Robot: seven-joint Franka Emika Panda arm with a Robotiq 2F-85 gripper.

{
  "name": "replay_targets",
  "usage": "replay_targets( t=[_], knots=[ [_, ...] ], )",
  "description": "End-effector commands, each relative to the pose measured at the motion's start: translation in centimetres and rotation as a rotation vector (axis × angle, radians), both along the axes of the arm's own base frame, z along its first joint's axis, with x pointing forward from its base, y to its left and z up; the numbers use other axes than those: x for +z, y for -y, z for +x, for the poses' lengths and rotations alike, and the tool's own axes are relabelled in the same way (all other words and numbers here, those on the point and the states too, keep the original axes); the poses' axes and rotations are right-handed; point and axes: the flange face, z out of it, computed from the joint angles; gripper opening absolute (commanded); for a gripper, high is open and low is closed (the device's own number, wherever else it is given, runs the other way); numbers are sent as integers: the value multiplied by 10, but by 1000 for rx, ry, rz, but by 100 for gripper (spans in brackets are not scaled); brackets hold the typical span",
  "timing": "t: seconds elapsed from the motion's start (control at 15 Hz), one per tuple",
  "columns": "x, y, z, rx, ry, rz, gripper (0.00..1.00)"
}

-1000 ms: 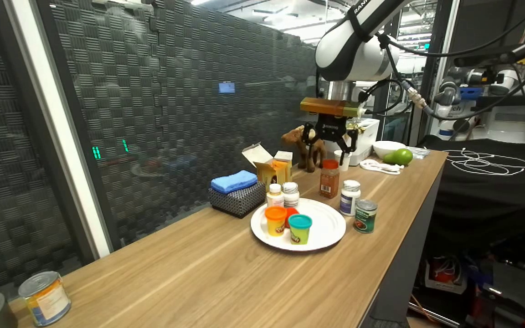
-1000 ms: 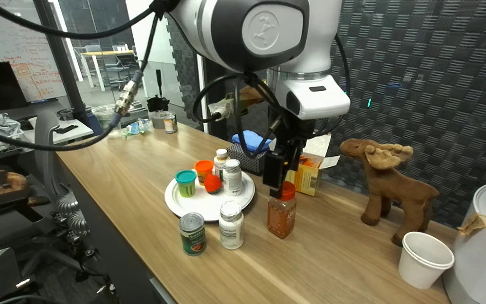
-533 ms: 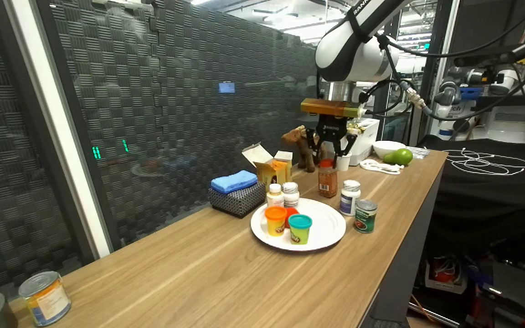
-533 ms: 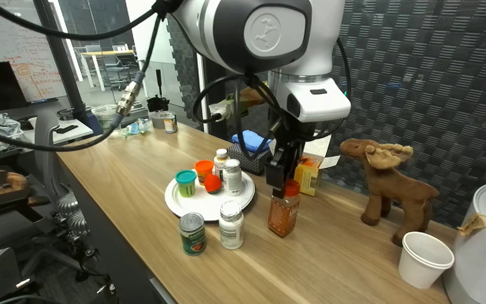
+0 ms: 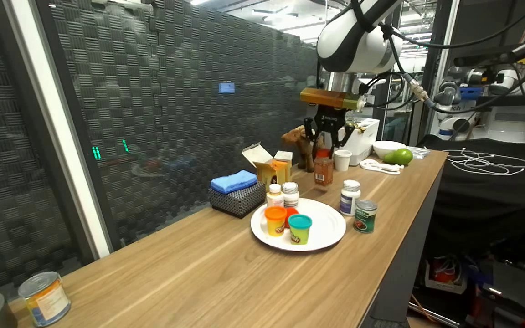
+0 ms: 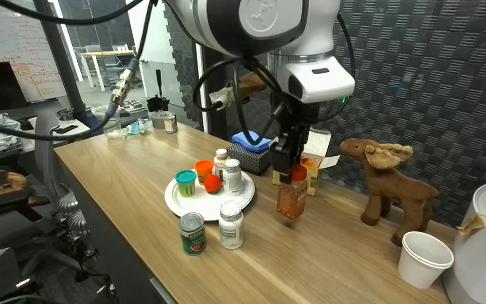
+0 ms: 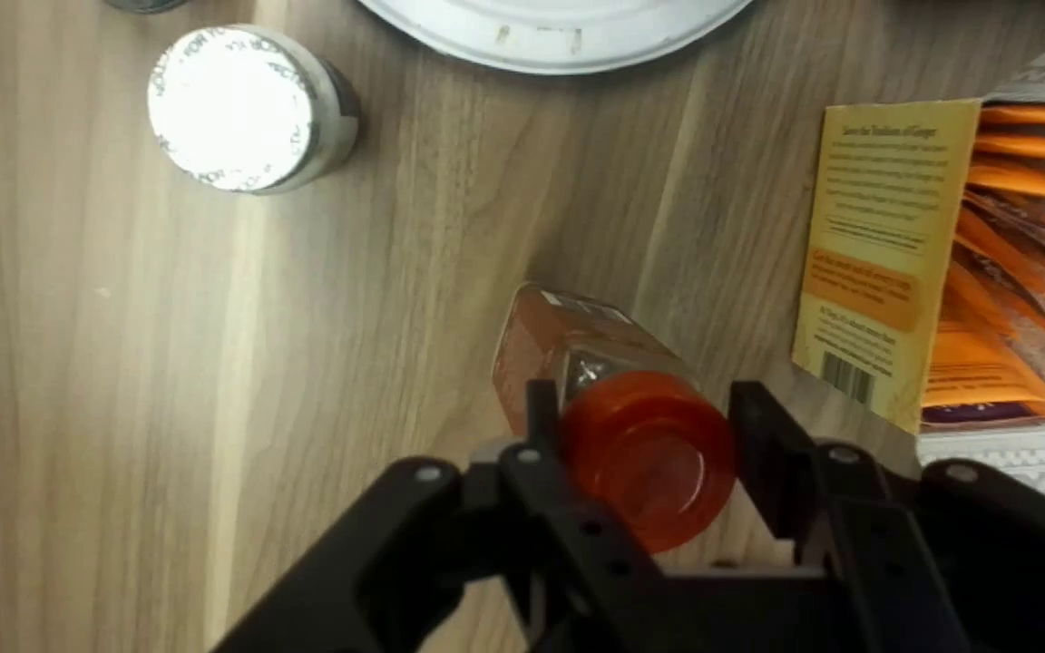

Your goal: Put the objects surrounding the white plate on to the plate.

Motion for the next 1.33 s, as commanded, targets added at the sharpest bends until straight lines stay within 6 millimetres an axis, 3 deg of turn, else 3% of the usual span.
replay_targets(
  t=[0.0, 0.33, 0.53, 0.87, 1.27],
  knots=[
    [33, -35, -15, 88, 56, -26, 25],
    [24, -83, -39, 229, 24, -13, 25],
    [16, -102, -54, 310, 20, 14, 25],
    [9, -118, -72, 414, 64, 45, 25],
    [-12, -123, -67, 479, 73, 56, 25]
  ],
)
